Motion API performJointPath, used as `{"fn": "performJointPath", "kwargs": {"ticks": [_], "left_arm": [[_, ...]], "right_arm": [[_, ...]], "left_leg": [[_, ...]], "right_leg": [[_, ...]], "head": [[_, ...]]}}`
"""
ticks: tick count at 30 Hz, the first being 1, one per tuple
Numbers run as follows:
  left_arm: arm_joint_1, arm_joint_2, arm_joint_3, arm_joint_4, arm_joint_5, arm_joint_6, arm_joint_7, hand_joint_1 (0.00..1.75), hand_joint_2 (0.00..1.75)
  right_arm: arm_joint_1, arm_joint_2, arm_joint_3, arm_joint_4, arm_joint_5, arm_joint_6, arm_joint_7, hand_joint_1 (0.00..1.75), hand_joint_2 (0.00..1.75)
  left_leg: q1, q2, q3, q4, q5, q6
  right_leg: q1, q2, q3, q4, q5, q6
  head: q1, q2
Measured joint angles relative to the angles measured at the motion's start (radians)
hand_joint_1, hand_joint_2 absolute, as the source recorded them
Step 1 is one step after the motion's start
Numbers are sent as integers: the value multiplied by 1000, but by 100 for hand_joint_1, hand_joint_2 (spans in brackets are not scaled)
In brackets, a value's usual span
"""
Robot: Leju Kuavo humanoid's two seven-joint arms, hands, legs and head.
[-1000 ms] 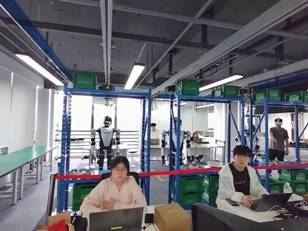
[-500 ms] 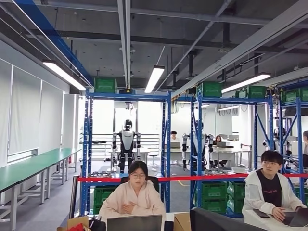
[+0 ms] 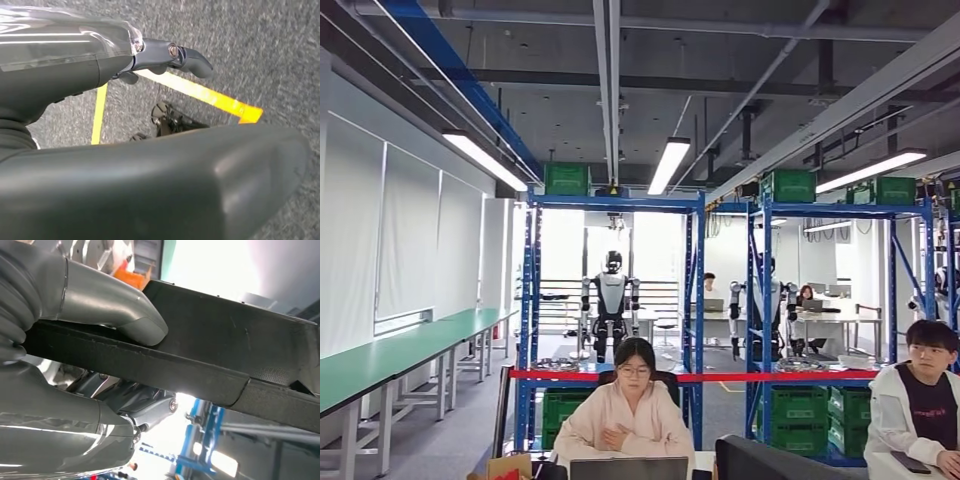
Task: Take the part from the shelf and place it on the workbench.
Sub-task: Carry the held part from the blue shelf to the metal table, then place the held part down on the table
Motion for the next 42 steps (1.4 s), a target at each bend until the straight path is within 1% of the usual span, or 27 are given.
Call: {"fn": "performJointPath", "kwargs": {"ticks": [2,3,5,6,7,8,10,11,12,14,17,19,21,22,23,25,26,27,29,32,34,36,37,38,39,41,42], "left_arm": [[1,0,0,0,0,0,0,0,175],[0,0,-1,0,0,1,0,0,175],[-1,0,-1,0,-1,1,0,0,175],[0,-1,-2,0,-1,1,0,0,175],[1,-1,-3,0,-1,1,0,0,175],[2,-1,-4,0,-1,2,0,0,175],[3,-2,-6,0,-2,2,0,0,175],[2,-2,-6,1,-2,2,0,0,175],[1,-3,-6,1,-2,2,1,0,175],[0,-4,-7,2,-3,2,2,0,175],[-2,-6,-10,2,-3,1,3,0,175],[-4,-7,-11,2,-6,1,3,0,175],[-2,-7,-13,2,-11,2,8,0,175],[0,-7,-13,2,-14,2,14,0,175],[1,-7,-14,2,-17,2,21,0,175],[1,-7,-20,3,-31,3,43,0,175],[0,-7,-26,3,-44,5,59,0,175],[-2,-7,-33,3,-60,8,80,0,175],[-3,-7,-49,5,-91,15,121,0,175],[-1,-7,-73,9,-124,19,165,0,175],[-2,-7,-93,11,-149,19,196,0,175],[-3,-7,-109,12,-168,18,220,0,175],[-2,-7,-116,13,-175,18,228,0,175],[0,-7,-122,14,-180,18,234,0,175],[2,-7,-127,15,-186,18,238,0,175],[5,-6,-137,16,-196,12,233,0,175],[4,-6,-142,16,-201,8,227,0,175]], "right_arm": [[1,0,0,-4,-2,0,-1,175,175],[1,0,0,-6,-3,0,-1,175,175],[7,0,-1,-6,-4,-1,-2,175,175],[11,0,-2,-6,-4,-1,-2,175,175],[14,0,-2,-6,-4,-1,-2,175,175],[16,0,-3,-6,-3,-1,-2,175,175],[16,0,-4,-6,3,-2,-2,175,175],[16,0,-4,-6,7,-3,-1,175,175],[16,0,-3,-6,11,-3,-1,175,175],[15,0,-3,-6,15,-3,0,175,175],[13,0,-3,-9,17,-3,0,175,175],[10,0,-3,-9,20,-3,0,175,175],[5,0,1,-8,31,-3,2,175,175],[1,0,6,-7,42,-5,3,175,175],[-6,0,12,-5,53,-7,5,175,175],[-33,0,30,-1,88,-21,11,175,175],[-52,0,43,2,119,-39,16,175,175],[-75,0,58,6,164,-65,24,175,175],[-121,-1,90,13,270,-128,44,175,175],[-189,-4,134,23,406,-213,82,175,175],[-249,-12,163,34,542,-290,126,175,175],[-303,-25,181,49,657,-350,167,175,175],[-325,-32,186,59,696,-368,183,175,175],[-345,-38,189,68,726,-379,196,175,175],[-366,-45,191,77,759,-388,211,175,175],[-414,-55,193,94,826,-399,236,175,175],[-439,-58,195,104,855,-402,245,175,175]], "left_leg": [[6,0,12,-10,-4,9],[8,0,19,-14,-6,12],[9,0,28,-16,-14,17],[9,-1,33,-16,-19,17],[8,-2,41,-16,-26,17],[8,-3,51,-16,-32,16],[9,-5,72,-17,-47,10],[9,-7,79,-18,-53,6],[9,-7,81,-19,-56,1],[9,-8,79,-24,-58,-10],[9,-6,78,-12,-73,-23],[8,-4,28,82,-114,-29],[9,-4,-54,213,-151,-35],[9,-4,-81,245,-146,-36],[9,-4,-90,239,-120,-36],[8,-3,-58,128,-30,-31],[5,-1,-37,70,4,-25],[2,0,-19,25,21,-19],[-4,2,-10,-1,18,-9],[1,1,-5,-12,16,4],[6,1,-1,-17,15,12],[6,1,-1,-17,13,16],[6,1,1,-17,12,17],[6,0,3,-17,10,17],[6,-2,7,-16,8,16],[6,-5,15,-17,2,12],[5,-6,17,-16,0,8]], "right_leg": [[-1,0,-13,37,-24,11],[-2,-1,-38,87,-47,15],[-3,0,-123,227,-93,20],[-3,0,-160,278,-98,21],[-3,0,-182,295,-83,21],[-3,0,-182,267,-45,20],[0,0,-143,140,48,11],[3,1,-124,85,79,5],[7,1,-112,50,91,-3],[13,2,-109,33,84,-17],[6,-1,-91,9,79,-31],[3,-5,-76,-1,76,-38],[4,-7,-67,-1,68,-44],[4,-6,-61,-1,63,-44],[4,-4,-54,-1,58,-44],[4,-2,-36,0,44,-40],[6,-1,-29,2,38,-36],[7,0,-26,3,33,-31],[8,2,-29,4,29,-21],[6,0,-31,15,14,-5],[4,0,-71,97,-31,6],[1,0,-145,233,-82,13],[0,0,-175,279,-88,15],[0,0,-187,288,-73,16],[0,0,-182,258,-40,16],[1,1,-136,129,44,10],[3,1,-115,73,71,6]], "head": [[0,0],[0,0],[0,0],[0,0],[0,0],[0,0],[0,0],[-1,0],[-1,0],[-1,1],[-1,1],[-1,0],[-1,0],[-1,0],[-1,0],[-1,0],[-1,0],[-1,0],[-1,0],[-1,0],[-1,0],[-1,0],[-1,0],[-1,0],[-1,0],[-1,0],[-1,0]]}}
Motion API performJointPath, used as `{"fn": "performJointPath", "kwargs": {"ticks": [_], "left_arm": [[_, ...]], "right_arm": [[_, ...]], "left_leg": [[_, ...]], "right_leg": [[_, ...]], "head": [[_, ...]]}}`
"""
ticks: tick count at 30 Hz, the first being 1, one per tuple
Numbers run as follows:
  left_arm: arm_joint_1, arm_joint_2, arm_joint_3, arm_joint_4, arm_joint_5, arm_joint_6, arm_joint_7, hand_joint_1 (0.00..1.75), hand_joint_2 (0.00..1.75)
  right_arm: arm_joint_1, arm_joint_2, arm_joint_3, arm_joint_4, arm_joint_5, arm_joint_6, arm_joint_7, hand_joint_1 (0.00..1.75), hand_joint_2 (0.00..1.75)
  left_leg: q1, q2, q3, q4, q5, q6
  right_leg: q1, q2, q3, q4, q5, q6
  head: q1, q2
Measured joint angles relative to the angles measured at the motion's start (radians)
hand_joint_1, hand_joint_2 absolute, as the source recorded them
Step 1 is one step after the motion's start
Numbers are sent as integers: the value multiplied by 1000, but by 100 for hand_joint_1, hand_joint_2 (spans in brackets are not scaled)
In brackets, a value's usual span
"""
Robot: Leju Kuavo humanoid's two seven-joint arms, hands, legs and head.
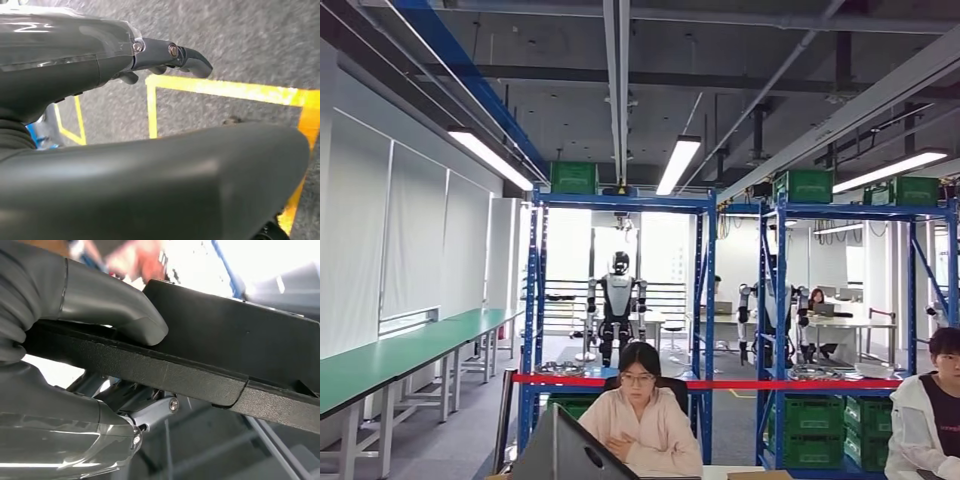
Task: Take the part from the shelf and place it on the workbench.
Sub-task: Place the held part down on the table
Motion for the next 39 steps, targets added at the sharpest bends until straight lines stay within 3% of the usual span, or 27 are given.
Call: {"fn": "performJointPath", "kwargs": {"ticks": [1,4,6,9,10,11,12,14,16,19,21,22,25,26,27,29,31,33,36,37,39], "left_arm": [[-1,0,-4,0,-3,-4,-7,0,175],[-2,2,-15,1,-11,-14,-23,0,175],[-1,3,-23,2,-17,-21,-39,0,175],[-1,6,-34,3,-27,-37,-71,0,175],[-1,6,-37,3,-31,-41,-80,0,175],[-1,7,-40,3,-35,-45,-87,0,175],[-1,8,-43,3,-39,-48,-92,0,175],[-3,10,-51,4,-48,-53,-98,0,175],[-6,12,-57,6,-54,-58,-103,0,175],[-6,14,-62,9,-62,-65,-110,0,175],[-6,15,-64,9,-66,-69,-113,0,175],[-6,16,-66,10,-69,-70,-113,0,175],[-7,17,-71,11,-71,-73,-115,0,175],[-7,17,-72,11,-72,-74,-115,0,175],[-6,17,-72,11,-72,-74,-115,0,175],[-5,17,-73,13,-72,-77,-116,0,175],[-6,17,-74,16,-72,-79,-118,0,175],[-7,17,-75,19,-72,-80,-119,0,175],[-5,18,-75,20,-71,-81,-120,0,175],[-5,18,-75,21,-71,-80,-120,0,175],[-5,19,-75,21,-71,-78,-119,0,175]], "right_arm": [[-23,-2,2,11,24,-1,7,175,175],[-66,-5,14,44,78,-2,24,175,175],[-90,-7,30,66,131,-1,33,175,175],[-124,-9,84,145,217,-2,49,175,175],[-129,-9,111,188,245,-6,56,175,175],[-133,-10,139,233,270,-12,63,175,175],[-137,-10,168,280,289,-20,68,175,175],[-148,-11,225,380,312,-43,76,175,175],[-165,-11,277,485,324,-68,84,175,175],[-188,-12,333,625,326,-84,89,175,175],[-201,-12,360,708,324,-91,89,175,175],[-209,-12,372,750,323,-99,89,175,175],[-220,-12,401,867,323,-129,90,175,175],[-220,-12,409,902,324,-136,92,175,175],[-221,-12,416,933,324,-142,95,175,175],[-228,-11,426,983,325,-158,98,175,175],[-245,-9,432,1025,324,-174,102,87,87],[-263,-6,437,1063,322,-184,107,0,0],[-278,-1,441,1104,317,-189,110,0,0],[-281,1,442,1114,316,-190,110,0,0],[-284,6,442,1133,313,-190,110,0,0]], "left_leg": [[-1,-1,-1,0,-1,-4],[-3,-1,-4,-4,-1,-18],[-3,1,-16,27,-24,-26],[-1,2,-104,207,-105,-33],[-1,2,-133,258,-117,-35],[-1,2,-147,276,-112,-36],[-1,2,-141,253,-85,-36],[0,3,-88,124,-9,-33],[-1,4,-43,22,29,-28],[-3,2,-35,1,26,-16],[1,1,-31,-2,25,-7],[3,1,-28,-4,25,-2],[4,1,-22,-4,20,7],[3,1,-20,-4,18,8],[2,0,-17,-4,17,8],[1,-3,-10,-4,12,6],[-2,-4,-6,-4,8,1],[-2,-4,-5,-7,7,-7],[-1,-1,-6,2,-8,-21],[-1,0,-19,33,-29,-25],[1,1,-75,154,-90,-30]], "right_leg": [[2,1,12,-36,12,-6],[3,1,16,-58,8,-22],[-2,-1,21,-66,11,-34],[-3,-3,25,-70,10,-45],[-2,-2,26,-69,9,-46],[-2,-2,28,-69,8,-47],[-2,-1,31,-69,6,-46],[-1,-1,39,-69,-1,-41],[3,-1,42,-66,-7,-32],[5,-3,42,-67,-11,-19],[4,-4,35,-43,-31,-9],[3,-3,16,-1,-55,-3],[0,-3,-88,205,-135,5],[0,-3,-109,236,-134,6],[1,-3,-110,223,-112,4],[3,-3,-63,94,-29,-4],[9,-2,-11,-26,24,-18],[14,-1,4,-60,26,-26],[9,-3,14,-79,33,-41],[6,-4,17,-86,37,-45],[5,-5,19,-89,39,-49]], "head": [[0,0],[0,0],[0,0],[0,0],[0,0],[0,0],[0,0],[0,0],[0,0],[0,0],[0,0],[0,0],[0,0],[0,0],[0,0],[0,0],[0,1],[0,1],[0,1],[0,1],[0,1]]}}
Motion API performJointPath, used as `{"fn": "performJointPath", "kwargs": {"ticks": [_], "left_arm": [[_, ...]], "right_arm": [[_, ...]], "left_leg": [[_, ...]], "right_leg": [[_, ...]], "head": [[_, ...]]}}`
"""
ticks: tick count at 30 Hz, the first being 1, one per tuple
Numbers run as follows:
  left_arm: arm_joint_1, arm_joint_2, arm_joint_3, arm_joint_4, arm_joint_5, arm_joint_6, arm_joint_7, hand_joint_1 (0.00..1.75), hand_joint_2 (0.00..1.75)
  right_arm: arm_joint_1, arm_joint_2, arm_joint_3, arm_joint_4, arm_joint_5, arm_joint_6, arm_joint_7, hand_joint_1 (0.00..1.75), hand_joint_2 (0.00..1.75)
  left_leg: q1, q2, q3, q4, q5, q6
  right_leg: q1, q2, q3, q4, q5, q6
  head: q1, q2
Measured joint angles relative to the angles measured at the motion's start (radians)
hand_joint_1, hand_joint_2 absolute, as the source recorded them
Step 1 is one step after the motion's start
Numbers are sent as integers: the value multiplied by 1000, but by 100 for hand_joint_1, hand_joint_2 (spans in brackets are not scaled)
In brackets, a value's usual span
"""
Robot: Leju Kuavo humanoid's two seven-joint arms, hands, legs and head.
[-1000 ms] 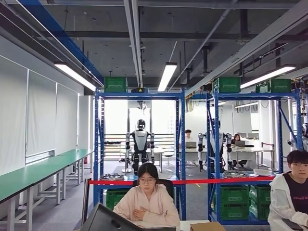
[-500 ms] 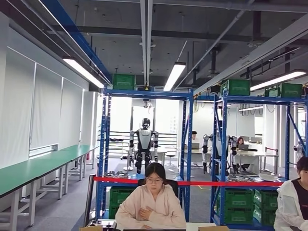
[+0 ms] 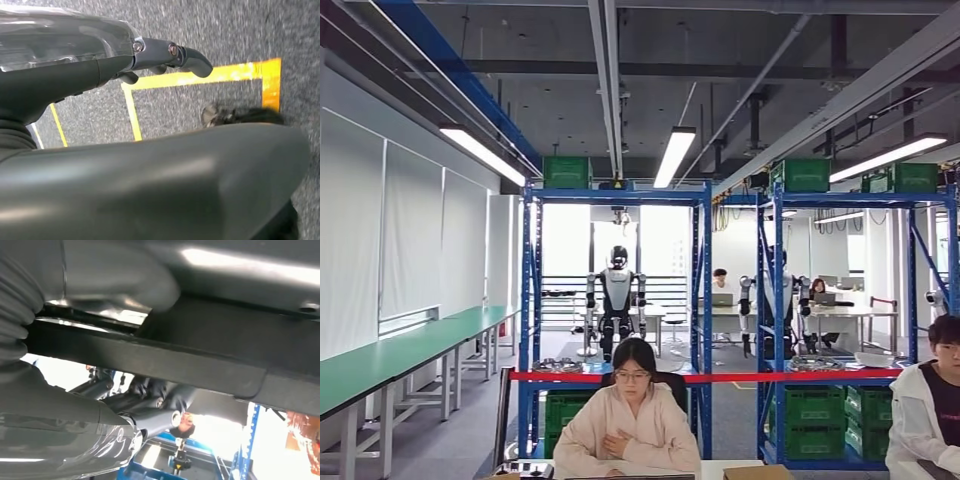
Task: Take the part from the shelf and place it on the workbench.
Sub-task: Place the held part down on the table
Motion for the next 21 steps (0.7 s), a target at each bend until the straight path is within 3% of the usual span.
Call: {"fn": "performJointPath", "kwargs": {"ticks": [2,3,4,6,8,12,14,16,17,18,19,21], "left_arm": [[2,2,0,0,0,1,-2,0,87],[3,2,0,1,-1,1,-6,0,44],[5,3,0,1,-1,1,-11,0,0],[5,4,0,1,-2,2,-20,0,0],[3,5,-1,2,-4,4,-24,0,0],[5,5,-1,3,-4,7,-25,0,0],[4,6,-1,4,-4,7,-25,0,0],[5,7,-1,4,-4,6,-25,0,0],[6,7,-1,4,-4,5,-25,0,0],[8,7,-1,4,-4,3,-26,0,0],[9,7,-1,4,-4,1,-28,0,0],[10,7,-1,4,-3,-6,-35,0,0]], "right_arm": [[1,2,0,17,-2,-1,0,0,0],[2,3,0,24,-4,-3,0,0,0],[2,3,0,28,-7,-5,-1,0,0],[1,3,-3,30,-15,-8,-5,0,0],[2,3,-10,30,-34,-8,-18,0,0],[14,2,-41,5,-140,24,-94,0,0],[26,1,-69,-27,-241,61,-156,0,0],[50,0,-102,-74,-354,108,-208,0,0],[67,-1,-122,-104,-416,136,-229,0,0],[86,-1,-144,-140,-478,166,-249,0,0],[105,-1,-167,-178,-538,194,-265,0,0],[136,-1,-221,-271,-667,260,-295,0,0]], "left_leg": [[2,0,-52,104,-31,-6],[4,1,-54,106,-19,-9],[6,1,-37,66,10,-10],[10,3,26,-67,76,-13],[10,3,63,-146,100,-7],[6,2,66,-155,100,19],[9,3,67,-156,102,29],[7,3,68,-156,101,33],[6,2,68,-156,100,34],[5,1,69,-156,99,35],[4,0,71,-156,98,36],[1,-1,75,-156,96,35]], "right_leg": [[0,0,0,0,-1,0],[-1,1,1,1,-2,1],[-2,2,2,2,-3,3],[-1,5,2,10,-9,12],[2,8,-2,21,-15,22],[-2,8,-6,33,-27,39],[-4,6,-38,112,-78,48],[-6,6,-102,255,-146,53],[-6,6,-127,308,-161,53],[-5,6,-134,323,-157,52],[-5,6,-122,293,-132,49],[-1,6,-58,153,-61,37]], "head": [[0,0],[0,0],[0,0],[0,0],[0,0],[0,0],[0,0],[0,0],[0,-1],[0,-1],[0,-1],[0,-1]]}}
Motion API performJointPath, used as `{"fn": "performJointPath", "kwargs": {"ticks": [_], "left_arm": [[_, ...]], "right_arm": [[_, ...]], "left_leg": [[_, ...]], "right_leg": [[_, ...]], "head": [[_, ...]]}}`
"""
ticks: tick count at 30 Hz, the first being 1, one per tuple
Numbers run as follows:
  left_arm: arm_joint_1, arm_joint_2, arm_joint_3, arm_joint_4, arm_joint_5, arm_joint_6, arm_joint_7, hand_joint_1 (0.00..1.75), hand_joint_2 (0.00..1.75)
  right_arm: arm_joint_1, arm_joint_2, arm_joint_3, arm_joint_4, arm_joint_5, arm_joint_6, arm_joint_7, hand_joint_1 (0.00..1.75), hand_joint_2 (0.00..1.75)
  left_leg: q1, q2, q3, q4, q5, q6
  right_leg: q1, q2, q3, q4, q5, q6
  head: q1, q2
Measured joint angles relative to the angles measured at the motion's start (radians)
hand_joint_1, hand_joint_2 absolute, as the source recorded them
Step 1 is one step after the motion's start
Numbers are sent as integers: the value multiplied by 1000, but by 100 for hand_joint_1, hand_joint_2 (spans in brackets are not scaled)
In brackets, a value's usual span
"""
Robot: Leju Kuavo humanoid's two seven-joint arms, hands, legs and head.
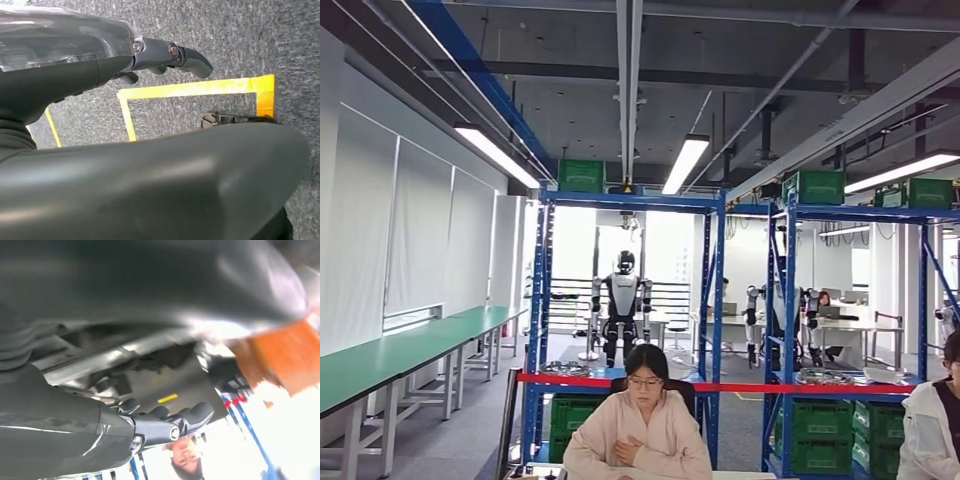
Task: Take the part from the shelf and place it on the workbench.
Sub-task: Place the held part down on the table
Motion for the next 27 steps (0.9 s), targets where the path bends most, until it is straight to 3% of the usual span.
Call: {"fn": "performJointPath", "kwargs": {"ticks": [2,5,7,10,12,13,14,16,18,22,24,27], "left_arm": [[0,0,0,1,2,-7,-7,0,0],[2,0,3,1,9,-20,-21,0,0],[4,1,5,1,14,-27,-31,0,0],[5,1,7,2,20,-30,-40,0,0],[6,2,9,2,22,-27,-43,0,0],[7,2,11,2,22,-25,-43,0,0],[9,2,13,2,23,-22,-43,0,0],[8,2,18,2,23,-16,-38,0,0],[6,1,21,2,26,-10,-31,0,0],[8,-2,27,3,32,-2,-20,0,0],[7,-5,31,3,33,2,-19,0,0],[7,-6,36,3,37,6,-17,0,0]], "right_arm": [[27,2,-54,-95,-122,68,-23,0,0],[77,6,-134,-239,-292,176,-47,0,0],[105,14,-183,-335,-392,239,-57,0,0],[138,26,-236,-443,-494,302,-65,0,0],[167,33,-263,-509,-537,332,-69,0,0],[183,37,-277,-547,-556,346,-73,0,0],[199,41,-290,-589,-574,360,-77,0,0],[225,51,-312,-672,-605,387,-83,0,0],[246,59,-326,-747,-630,412,-87,0,0],[291,73,-337,-859,-655,450,-93,0,0],[309,77,-337,-897,-658,464,-99,0,0],[337,81,-332,-941,-661,484,-111,0,0]], "left_leg": [[-4,0,1,0,-2,-5],[-3,0,1,-4,-4,-18],[-3,1,-8,20,-29,-27],[-1,2,-68,155,-107,-35],[0,3,-114,254,-141,-40],[1,3,-123,273,-139,-42],[2,3,-116,256,-119,-42],[4,3,-58,131,-48,-41],[3,3,-12,29,-9,-35],[0,3,-7,9,-2,-15],[3,5,-10,6,6,-2],[0,7,-22,5,16,9]], "right_leg": [[5,-1,48,-106,38,-11],[7,-2,57,-130,41,-19],[1,-4,62,-142,47,-28],[-1,-7,65,-148,49,-35],[0,-9,65,-148,48,-36],[0,-9,66,-147,47,-36],[0,-8,67,-146,47,-35],[-1,-6,68,-140,43,-29],[2,-3,63,-128,38,-20],[3,0,56,-117,31,-3],[0,-1,41,-67,-20,6],[-2,-1,-18,121,-134,13]], "head": [[0,0],[0,0],[0,0],[0,0],[0,0],[0,0],[0,0],[0,0],[0,0],[-1,0],[-1,0],[-1,0]]}}
